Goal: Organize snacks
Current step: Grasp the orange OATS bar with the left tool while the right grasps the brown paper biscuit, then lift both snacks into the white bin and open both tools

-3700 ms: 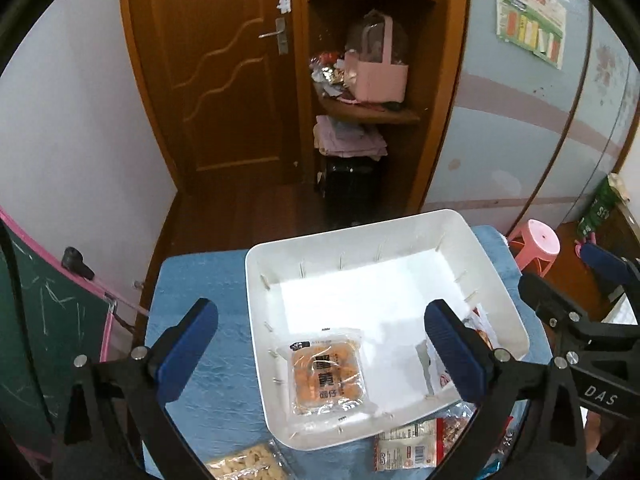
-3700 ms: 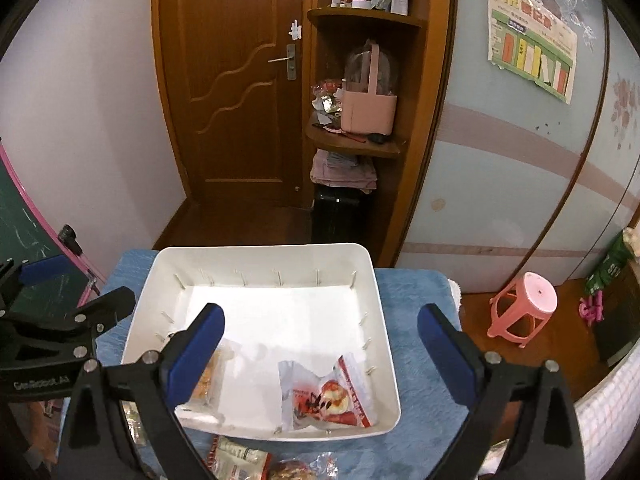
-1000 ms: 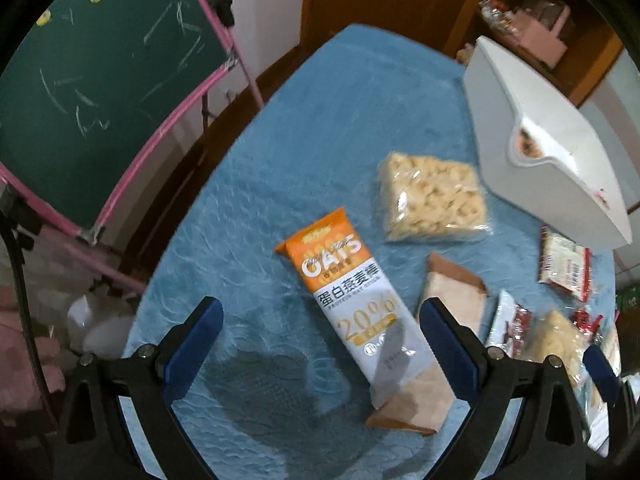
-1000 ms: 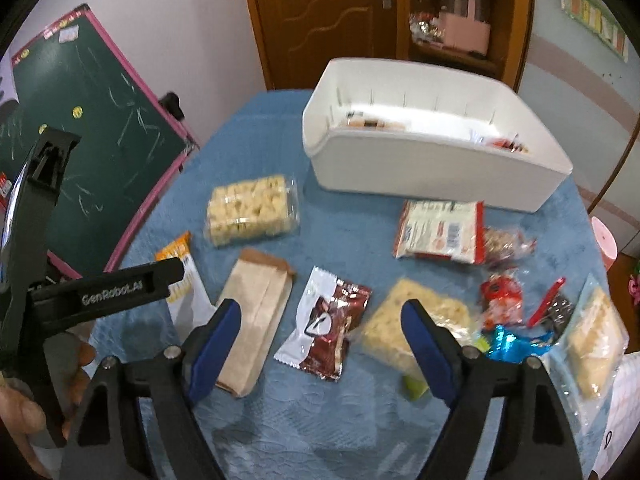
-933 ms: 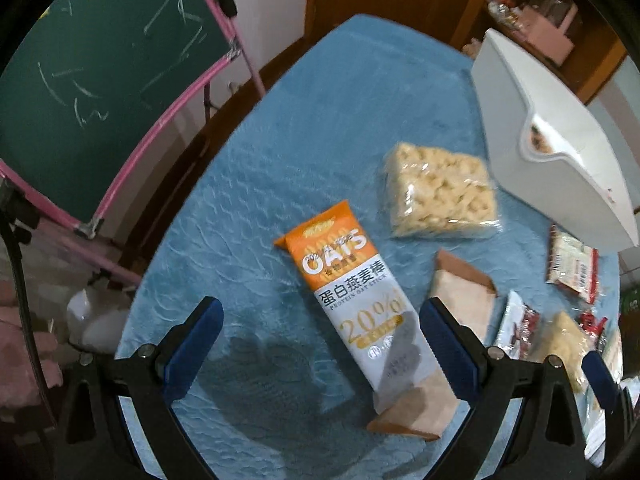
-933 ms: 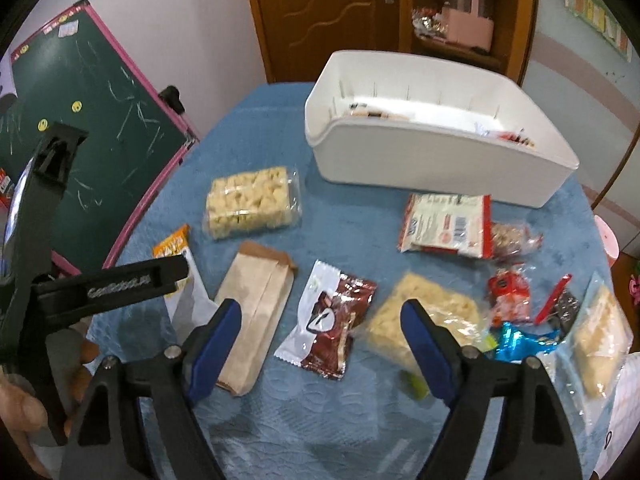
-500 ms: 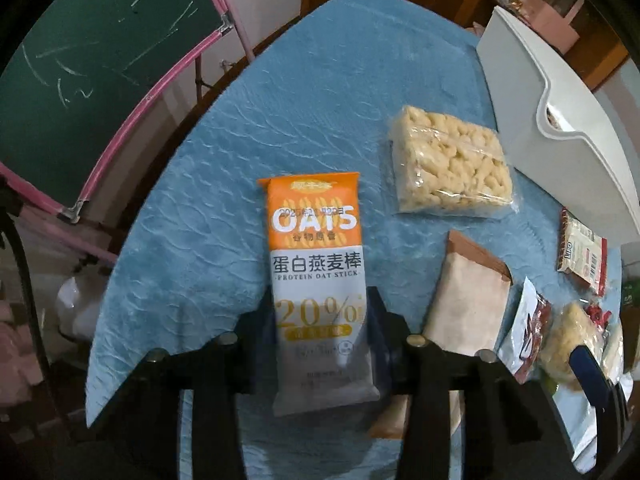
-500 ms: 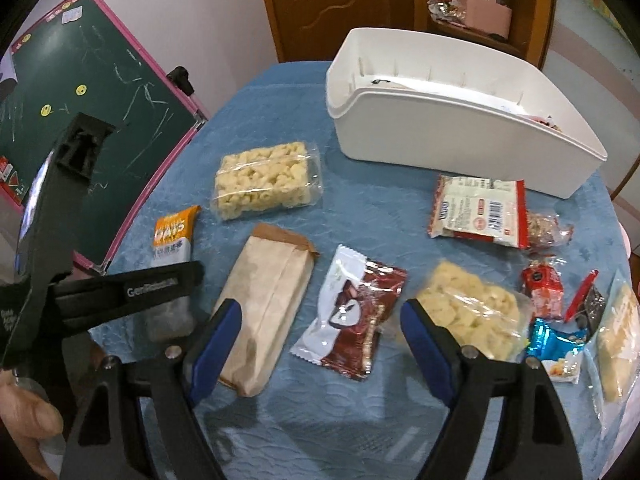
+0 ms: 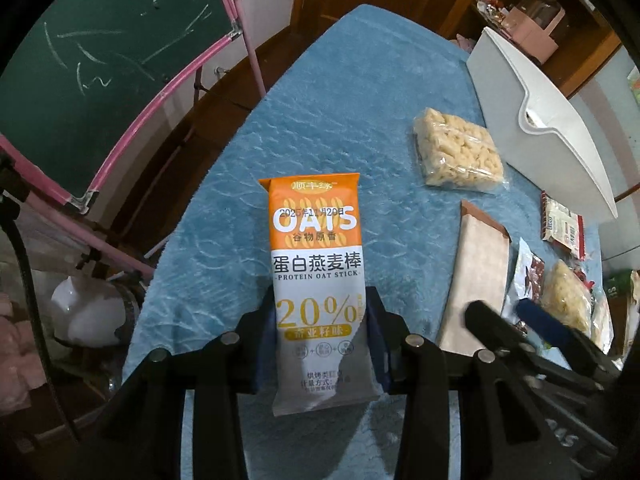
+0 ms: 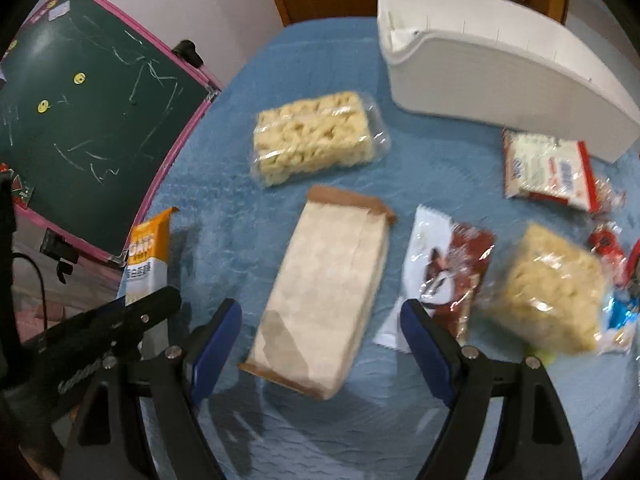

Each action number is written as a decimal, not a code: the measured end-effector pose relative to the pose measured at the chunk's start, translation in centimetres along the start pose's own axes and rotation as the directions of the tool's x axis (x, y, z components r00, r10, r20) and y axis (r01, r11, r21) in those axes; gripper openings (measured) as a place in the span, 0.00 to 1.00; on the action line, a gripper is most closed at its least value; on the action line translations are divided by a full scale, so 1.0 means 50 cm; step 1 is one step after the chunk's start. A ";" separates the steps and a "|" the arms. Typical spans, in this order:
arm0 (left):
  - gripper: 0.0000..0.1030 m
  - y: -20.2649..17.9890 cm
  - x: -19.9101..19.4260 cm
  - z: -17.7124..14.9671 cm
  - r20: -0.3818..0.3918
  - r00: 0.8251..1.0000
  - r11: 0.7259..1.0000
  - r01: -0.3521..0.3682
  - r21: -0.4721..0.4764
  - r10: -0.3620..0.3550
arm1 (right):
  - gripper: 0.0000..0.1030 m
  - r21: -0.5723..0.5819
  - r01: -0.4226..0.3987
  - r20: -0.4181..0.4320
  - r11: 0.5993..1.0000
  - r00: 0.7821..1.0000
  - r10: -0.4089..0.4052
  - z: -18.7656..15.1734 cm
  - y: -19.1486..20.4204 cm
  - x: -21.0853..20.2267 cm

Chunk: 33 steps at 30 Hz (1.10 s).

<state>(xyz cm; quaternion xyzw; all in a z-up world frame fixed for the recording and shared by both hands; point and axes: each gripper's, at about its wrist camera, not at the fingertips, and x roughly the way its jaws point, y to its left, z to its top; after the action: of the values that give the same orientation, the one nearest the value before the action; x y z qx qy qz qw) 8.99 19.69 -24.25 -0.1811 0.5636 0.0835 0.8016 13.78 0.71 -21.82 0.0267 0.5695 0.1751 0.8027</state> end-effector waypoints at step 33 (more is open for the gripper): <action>0.38 -0.105 -0.121 -0.011 0.140 0.990 0.987 -0.012 0.158 -0.011 | 0.58 -0.034 0.132 0.185 0.991 0.975 -0.124 -0.045 0.031 -0.117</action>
<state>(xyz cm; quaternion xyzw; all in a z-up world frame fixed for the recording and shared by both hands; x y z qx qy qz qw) 8.14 15.07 -17.75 -0.1102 0.5107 0.0511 0.8511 9.61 -0.02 -16.94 -0.0124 0.4899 0.1328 0.8615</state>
